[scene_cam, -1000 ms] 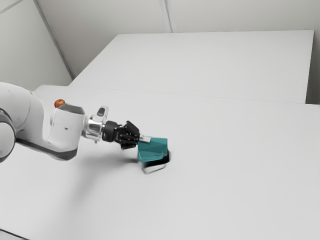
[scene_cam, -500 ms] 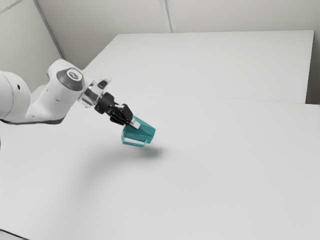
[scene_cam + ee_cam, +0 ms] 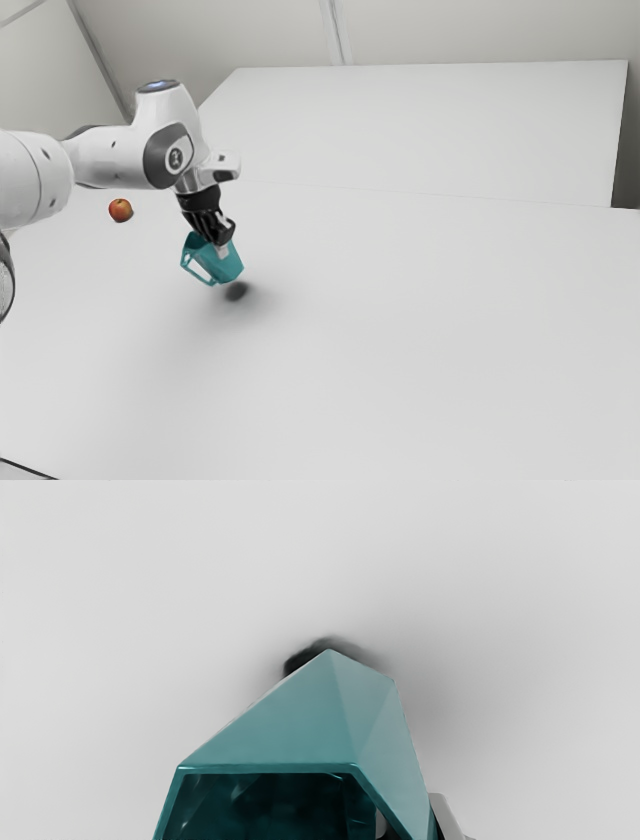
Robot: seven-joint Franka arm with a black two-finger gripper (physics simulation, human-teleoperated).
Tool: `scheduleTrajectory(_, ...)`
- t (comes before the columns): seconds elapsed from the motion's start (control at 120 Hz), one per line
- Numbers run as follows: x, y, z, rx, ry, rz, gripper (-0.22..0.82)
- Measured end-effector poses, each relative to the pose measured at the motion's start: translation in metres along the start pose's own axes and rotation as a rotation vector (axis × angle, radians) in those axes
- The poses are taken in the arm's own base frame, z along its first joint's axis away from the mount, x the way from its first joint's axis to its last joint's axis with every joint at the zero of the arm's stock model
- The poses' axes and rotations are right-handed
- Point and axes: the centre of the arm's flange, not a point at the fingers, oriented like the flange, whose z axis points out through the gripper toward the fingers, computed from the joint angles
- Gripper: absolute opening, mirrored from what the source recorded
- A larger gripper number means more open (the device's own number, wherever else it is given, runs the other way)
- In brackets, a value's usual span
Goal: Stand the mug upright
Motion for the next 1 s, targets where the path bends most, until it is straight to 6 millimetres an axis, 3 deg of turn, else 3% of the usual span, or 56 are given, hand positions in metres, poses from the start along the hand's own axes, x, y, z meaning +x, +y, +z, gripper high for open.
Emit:
scheduleTrajectory(0.158,0.010,-0.002,0.025,0.050,-0.016,-0.053,-0.14)
scheduleTrajectory(0.467,0.014,-0.001,0.041,0.071,-0.028,-0.160,-0.13)
scheduleTrajectory(0.65,0.015,0.000,0.043,0.087,-0.032,-0.198,0.24)
scheduleTrajectory(0.775,0.015,0.000,0.041,0.090,-0.028,-0.224,0.40)
scheduleTrajectory(0.825,0.021,0.003,0.029,0.093,-0.011,-0.226,0.44)
scheduleTrajectory(0.867,0.031,0.007,0.005,0.100,0.019,-0.225,0.47)
scheduleTrajectory(0.925,0.044,0.011,-0.051,0.111,0.076,-0.227,0.50)
scheduleTrajectory(1.0,0.043,0.017,-0.122,0.116,0.126,-0.240,0.53)
